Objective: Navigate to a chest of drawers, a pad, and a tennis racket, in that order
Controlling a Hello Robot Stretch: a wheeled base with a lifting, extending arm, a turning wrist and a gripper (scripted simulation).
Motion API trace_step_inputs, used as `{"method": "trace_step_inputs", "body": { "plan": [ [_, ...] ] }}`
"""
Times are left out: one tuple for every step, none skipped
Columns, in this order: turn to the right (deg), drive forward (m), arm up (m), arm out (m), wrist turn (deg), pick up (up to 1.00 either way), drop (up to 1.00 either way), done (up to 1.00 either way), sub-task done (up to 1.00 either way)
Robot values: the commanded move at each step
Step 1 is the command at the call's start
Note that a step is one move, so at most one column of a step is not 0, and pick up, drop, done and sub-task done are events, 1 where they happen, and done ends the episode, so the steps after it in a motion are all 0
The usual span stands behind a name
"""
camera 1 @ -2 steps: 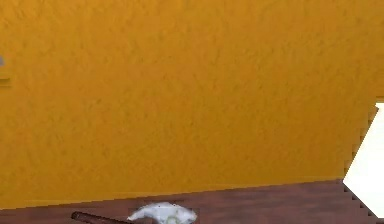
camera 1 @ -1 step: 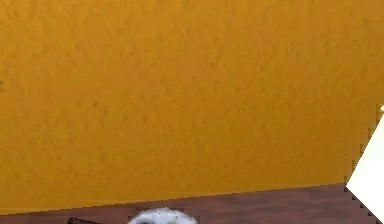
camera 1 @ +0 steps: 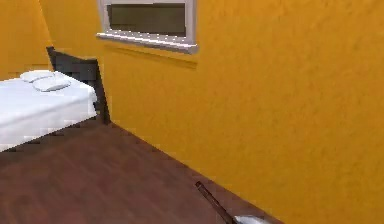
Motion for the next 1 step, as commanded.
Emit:
{"method": "trace_step_inputs", "body": {
  "plan": [
    [-30.0,0.0,0.0,0.0,0.0,0.0,0.0,0.0,0.0]
  ]
}}
